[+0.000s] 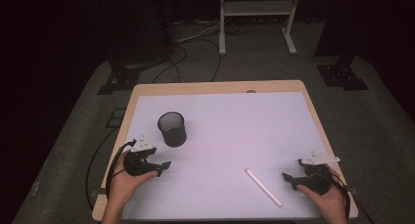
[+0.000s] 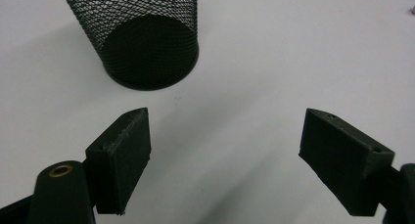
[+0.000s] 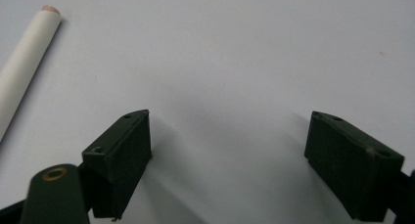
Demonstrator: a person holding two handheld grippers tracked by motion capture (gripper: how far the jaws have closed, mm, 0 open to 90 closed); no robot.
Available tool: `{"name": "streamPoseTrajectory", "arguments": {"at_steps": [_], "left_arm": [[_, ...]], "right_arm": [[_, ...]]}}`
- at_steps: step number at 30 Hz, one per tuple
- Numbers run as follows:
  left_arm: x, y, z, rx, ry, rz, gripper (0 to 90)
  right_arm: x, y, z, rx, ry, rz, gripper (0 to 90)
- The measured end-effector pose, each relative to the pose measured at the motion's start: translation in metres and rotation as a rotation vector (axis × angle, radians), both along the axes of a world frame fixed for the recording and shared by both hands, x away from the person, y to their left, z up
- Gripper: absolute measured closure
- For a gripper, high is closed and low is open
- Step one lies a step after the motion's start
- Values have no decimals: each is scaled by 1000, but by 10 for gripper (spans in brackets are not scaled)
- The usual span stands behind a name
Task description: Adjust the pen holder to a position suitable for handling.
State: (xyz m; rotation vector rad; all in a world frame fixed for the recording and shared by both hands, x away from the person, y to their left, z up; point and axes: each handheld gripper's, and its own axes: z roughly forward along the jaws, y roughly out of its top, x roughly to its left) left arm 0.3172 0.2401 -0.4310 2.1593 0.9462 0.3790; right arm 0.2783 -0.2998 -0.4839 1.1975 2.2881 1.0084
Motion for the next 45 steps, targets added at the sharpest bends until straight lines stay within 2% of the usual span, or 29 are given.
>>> {"name": "streamPoseTrajectory", "arguments": {"at_steps": [12,24,36,45], "left_arm": [[10,4,12,5,7,22,201],[27,9,32,18,11,47,225],[39,11,41,3,24,59,236],[53,13,54,-1,28,77,248]], "right_arm": [[0,0,0,0,-1,1,162],[0,0,0,0,0,0,162],[0,0,0,0,0,0,162],[0,0,0,1,0,-1,162]]}}
